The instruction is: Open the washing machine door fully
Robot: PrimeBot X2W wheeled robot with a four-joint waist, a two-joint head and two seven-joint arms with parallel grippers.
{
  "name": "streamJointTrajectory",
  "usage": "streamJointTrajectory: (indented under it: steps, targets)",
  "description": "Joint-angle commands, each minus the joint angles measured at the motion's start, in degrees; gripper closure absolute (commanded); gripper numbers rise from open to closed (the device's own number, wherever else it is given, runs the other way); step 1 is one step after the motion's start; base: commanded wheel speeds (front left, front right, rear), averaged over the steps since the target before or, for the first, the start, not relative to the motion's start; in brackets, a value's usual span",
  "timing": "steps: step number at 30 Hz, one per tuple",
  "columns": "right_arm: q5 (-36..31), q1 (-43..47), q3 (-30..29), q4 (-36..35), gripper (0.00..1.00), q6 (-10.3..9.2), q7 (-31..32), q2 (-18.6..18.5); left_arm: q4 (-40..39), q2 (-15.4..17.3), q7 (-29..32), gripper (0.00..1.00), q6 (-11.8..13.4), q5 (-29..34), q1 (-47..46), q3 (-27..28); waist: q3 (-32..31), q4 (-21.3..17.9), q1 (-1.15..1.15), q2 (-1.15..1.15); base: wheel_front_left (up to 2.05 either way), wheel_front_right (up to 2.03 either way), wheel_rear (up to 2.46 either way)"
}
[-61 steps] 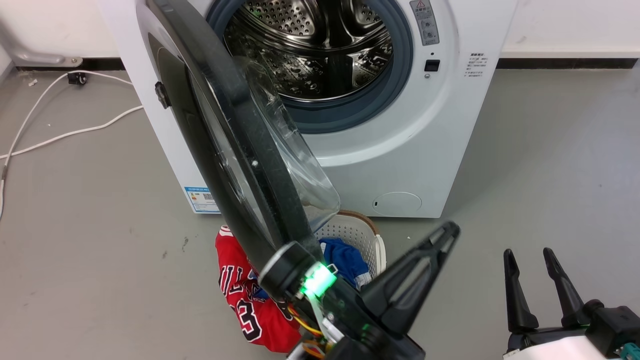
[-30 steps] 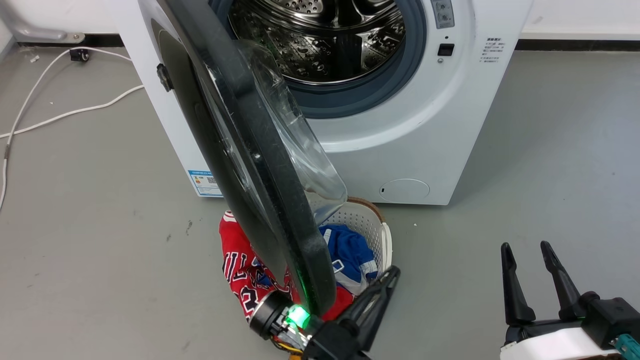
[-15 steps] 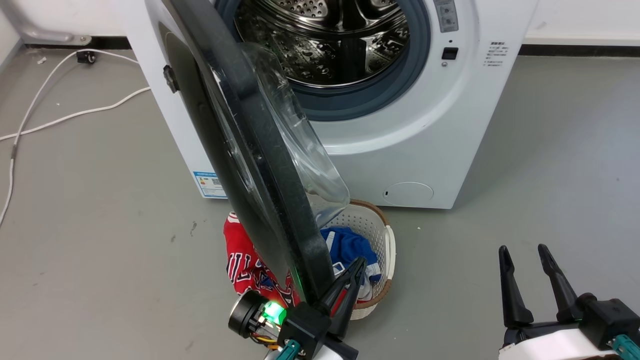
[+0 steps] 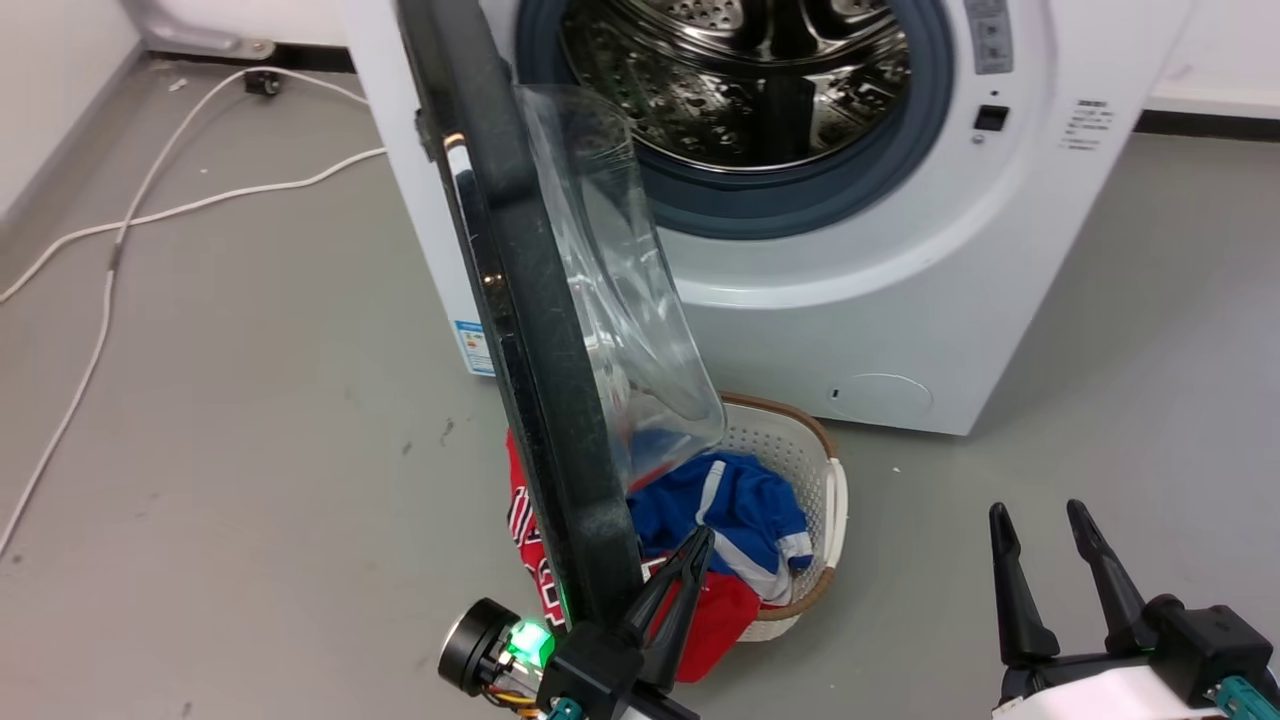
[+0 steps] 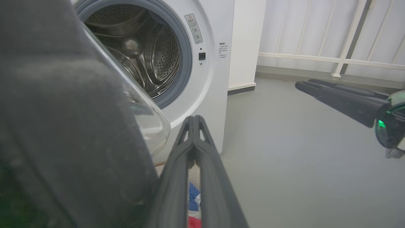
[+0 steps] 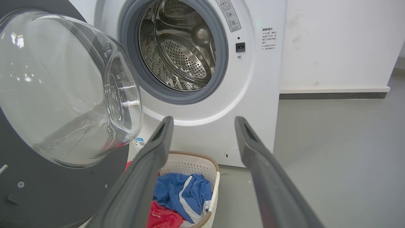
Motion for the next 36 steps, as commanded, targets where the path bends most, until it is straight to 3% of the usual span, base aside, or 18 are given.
streamJointTrajectory:
  steps: [1, 19, 28, 36]
  targets:
    - [0.25, 0.26, 0.09, 0.19, 0.0, -0.01, -0.12, 0.15, -0.14, 0.68, -0.01, 1.0, 0.94, 0.09, 0.03, 1.92, -0.05, 1.27, 0.0, 0.0, 0.0, 0.0, 0.0]
    - [-0.26, 0.47, 1.0, 1.25, 0.0, -0.01, -0.12, 0.14, -3.75, 2.29, 0.06, 1.0, 3.04, -0.12, 5.28, 9.29, 0.99, 9.32, 0.0, 0.0, 0.0, 0.0, 0.0]
    - [-0.34, -0.37, 1.34, 1.72, 0.0, -0.01, -0.12, 0.14, -5.97, 2.41, -0.08, 1.0, 5.57, -2.83, 6.41, 19.27, 2.07, 9.69, 0.0, 0.0, 0.0, 0.0, 0.0]
    - [-1.03, -1.82, 1.34, 1.69, 0.0, -0.01, -0.12, 0.14, -5.05, 3.02, -0.07, 1.0, 5.13, -5.02, 4.71, 29.33, 4.38, 8.49, 0.0, 0.0, 0.0, 0.0, 0.0]
